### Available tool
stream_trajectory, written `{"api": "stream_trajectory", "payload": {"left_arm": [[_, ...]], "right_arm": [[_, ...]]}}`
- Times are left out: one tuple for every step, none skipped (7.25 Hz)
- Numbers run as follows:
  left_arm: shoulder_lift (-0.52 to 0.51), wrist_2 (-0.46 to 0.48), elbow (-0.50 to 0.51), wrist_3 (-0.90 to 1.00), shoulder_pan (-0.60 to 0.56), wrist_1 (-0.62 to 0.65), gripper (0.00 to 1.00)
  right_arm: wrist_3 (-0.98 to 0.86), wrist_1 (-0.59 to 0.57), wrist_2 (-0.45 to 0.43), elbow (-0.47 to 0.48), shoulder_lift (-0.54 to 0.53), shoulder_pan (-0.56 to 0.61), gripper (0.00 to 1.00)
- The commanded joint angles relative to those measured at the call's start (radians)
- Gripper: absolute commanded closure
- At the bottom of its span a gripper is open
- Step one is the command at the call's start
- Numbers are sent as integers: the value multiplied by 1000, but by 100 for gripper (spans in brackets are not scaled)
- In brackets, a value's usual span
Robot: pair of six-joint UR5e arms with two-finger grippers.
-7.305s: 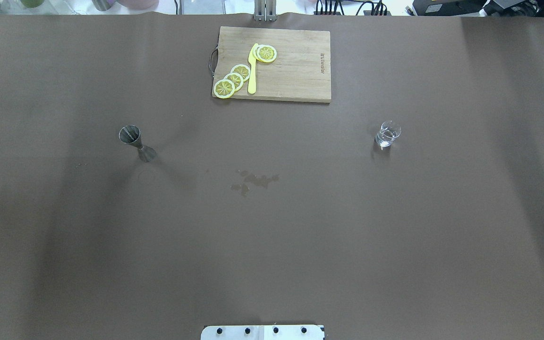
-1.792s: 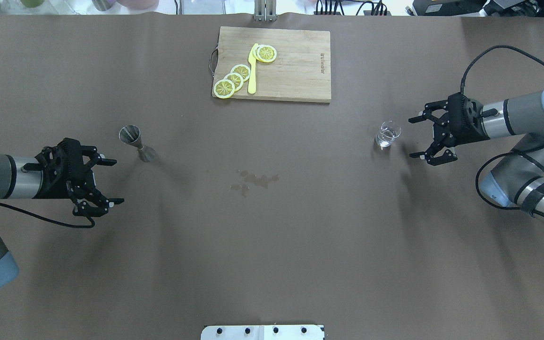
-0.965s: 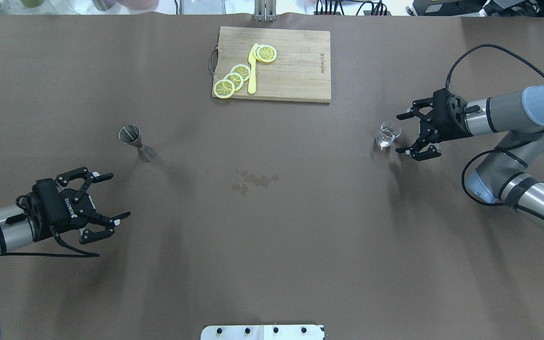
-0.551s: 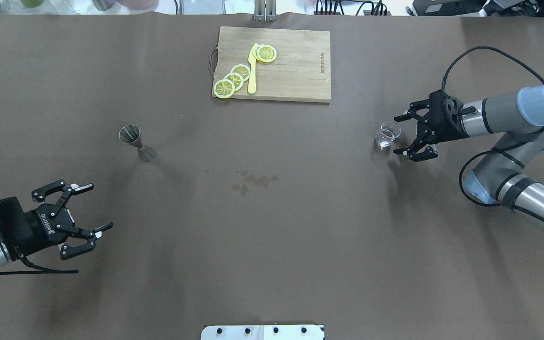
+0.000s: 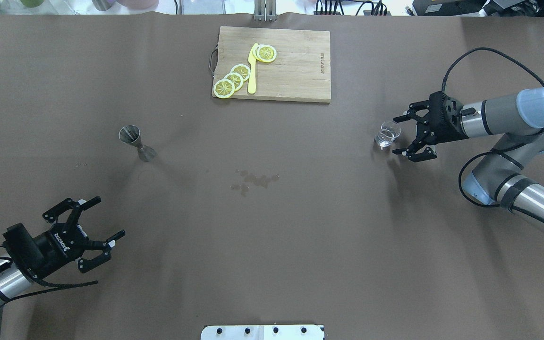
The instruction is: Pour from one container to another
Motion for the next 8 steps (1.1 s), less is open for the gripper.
{"api": "stream_trajectory", "payload": {"left_arm": [[70, 259, -25, -142, 73, 89, 2], [69, 266, -46, -228, 70, 149, 2], [68, 268, -46, -240, 70, 194, 2], [68, 274, -46, -299, 70, 206, 2], [65, 310, -51, -351, 70, 207, 3], [30, 312, -51, -370, 68, 246, 3], [19, 371, -52, -495, 67, 353, 3], [13, 424, -55, -667, 67, 491, 3]], "right_arm": [[26, 9, 0, -2, 9, -6, 7], [40, 15, 0, -6, 11, -13, 7], [40, 24, 0, -15, 11, -17, 7], [40, 29, 0, -28, 18, -20, 7], [42, 29, -2, -32, 24, -20, 8], [42, 29, -2, -38, 27, -20, 10], [42, 29, -5, -39, 27, -20, 10], [42, 29, -6, -45, 29, -20, 11]]}}
